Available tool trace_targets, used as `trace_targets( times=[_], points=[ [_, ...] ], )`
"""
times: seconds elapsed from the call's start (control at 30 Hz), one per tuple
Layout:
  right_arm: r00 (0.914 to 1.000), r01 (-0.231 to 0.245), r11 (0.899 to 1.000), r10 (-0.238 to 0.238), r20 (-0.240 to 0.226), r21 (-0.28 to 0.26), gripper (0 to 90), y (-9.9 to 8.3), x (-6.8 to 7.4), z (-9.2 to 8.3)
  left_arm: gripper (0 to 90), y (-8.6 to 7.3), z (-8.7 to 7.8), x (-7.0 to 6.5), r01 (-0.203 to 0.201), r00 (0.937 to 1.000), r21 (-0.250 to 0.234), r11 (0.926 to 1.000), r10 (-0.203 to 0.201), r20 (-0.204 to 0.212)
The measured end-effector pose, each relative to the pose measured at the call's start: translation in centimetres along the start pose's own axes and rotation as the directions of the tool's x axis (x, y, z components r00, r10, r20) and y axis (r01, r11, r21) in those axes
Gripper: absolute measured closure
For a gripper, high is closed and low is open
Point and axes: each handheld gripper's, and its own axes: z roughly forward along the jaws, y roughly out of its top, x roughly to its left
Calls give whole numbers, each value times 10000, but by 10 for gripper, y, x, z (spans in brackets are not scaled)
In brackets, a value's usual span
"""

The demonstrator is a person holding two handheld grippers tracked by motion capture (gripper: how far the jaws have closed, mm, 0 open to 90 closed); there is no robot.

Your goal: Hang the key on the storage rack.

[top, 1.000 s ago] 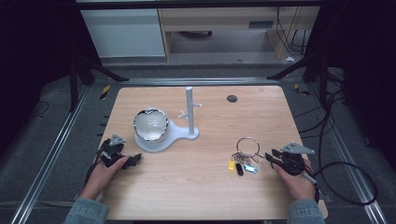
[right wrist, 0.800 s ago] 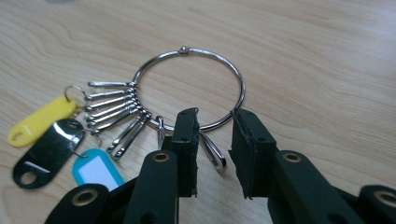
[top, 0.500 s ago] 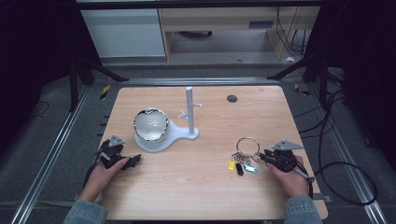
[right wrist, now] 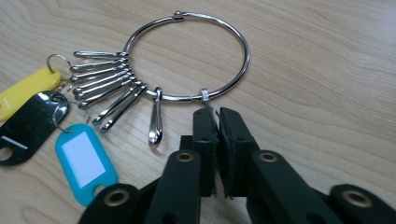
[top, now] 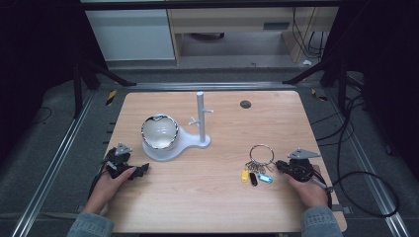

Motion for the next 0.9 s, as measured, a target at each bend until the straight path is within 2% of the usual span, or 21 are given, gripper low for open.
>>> trace_targets(
  times=[0.3, 0.53, 0.7, 0.9],
  points=[
    [9999, -128, 9999, 128, 8, 40, 887, 2, 0, 0, 0, 0, 0, 0, 0, 10000, -3, 10000, 0, 0],
    [9994, -339, 9971, 342, 25, -687, 888, 9, 1, -6, 0, 0, 0, 0, -16, 10000, 10, 10000, 16, -4],
    [9981, -602, 9913, 586, -171, -1172, 888, 13, 3, -11, 0, 0, 0, 0, 1, 10000, -4, 10000, -1, -3],
    [9984, -551, 9857, 522, -228, -1589, 888, 19, 9, -16, 0, 0, 0, 0, 3, 10000, -3, 10000, -3, -1]
  ],
)
